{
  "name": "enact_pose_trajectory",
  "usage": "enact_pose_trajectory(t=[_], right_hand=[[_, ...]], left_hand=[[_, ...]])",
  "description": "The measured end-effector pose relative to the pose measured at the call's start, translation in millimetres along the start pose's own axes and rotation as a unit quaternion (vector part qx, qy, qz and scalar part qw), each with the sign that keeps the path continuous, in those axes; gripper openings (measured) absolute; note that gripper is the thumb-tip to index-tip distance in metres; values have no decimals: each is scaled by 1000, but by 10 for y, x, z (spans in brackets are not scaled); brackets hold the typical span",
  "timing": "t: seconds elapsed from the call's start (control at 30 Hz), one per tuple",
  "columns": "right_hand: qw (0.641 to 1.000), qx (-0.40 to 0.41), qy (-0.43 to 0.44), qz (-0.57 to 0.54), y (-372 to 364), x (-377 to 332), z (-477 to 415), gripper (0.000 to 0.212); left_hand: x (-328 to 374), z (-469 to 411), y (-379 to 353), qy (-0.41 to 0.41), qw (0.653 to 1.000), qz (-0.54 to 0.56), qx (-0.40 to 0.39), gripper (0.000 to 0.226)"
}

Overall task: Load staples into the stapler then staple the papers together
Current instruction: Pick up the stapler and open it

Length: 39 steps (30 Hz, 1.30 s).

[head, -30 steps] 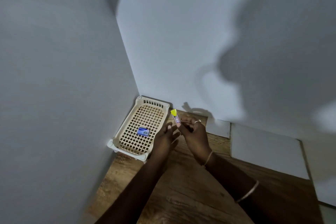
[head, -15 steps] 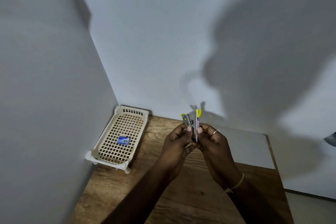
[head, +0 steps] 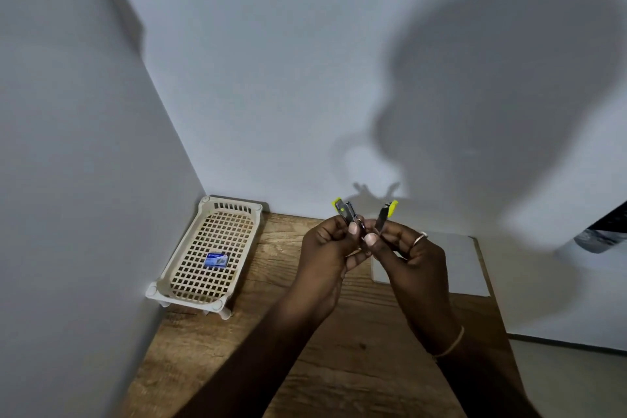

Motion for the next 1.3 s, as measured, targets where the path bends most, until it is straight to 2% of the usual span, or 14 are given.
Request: enact_pose_trajectory(t=[0.17,0.47,0.67,0.77,0.9,0.93,1.07,1.13,1.3], right_hand=[[996,49,74,9,49,-168,67,16],[982,119,146,20,103,-330,149,25],[966,96,213,111,80,-407,169,32],[951,41,252,172,1,-401,209,45],[944,-31,251,210,-20,-352,245,62],[943,-34,262,203,-8,-389,244,60],[925,30,313,213,63,-756,15,21],[911,36,311,268,13,-904,-186,19],[879,-30,295,374,-219,-1017,-498,26]], left_hand=[[105,-20,-53,29,995,97,-12,8],[365,-135,-183,27,990,138,-5,17],[472,-181,-273,24,990,135,-25,19],[481,-196,-280,34,989,138,-27,20],[493,-213,-262,32,990,137,-28,22],[495,-215,-254,31,990,136,-28,22],[491,-194,-257,32,992,118,-33,26],[493,-159,-293,28,992,113,-44,23],[455,-130,-310,34,995,85,-32,22]])
Point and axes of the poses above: each hand's wrist, its own z-axis away from the middle knuckle, its own y-axis out of the back of the hand, x = y × z, the point moved 8 cm from there along -z, towards the middle knuckle, and after that the axes turned 6 degrees about -z, right-handed, at the moved point
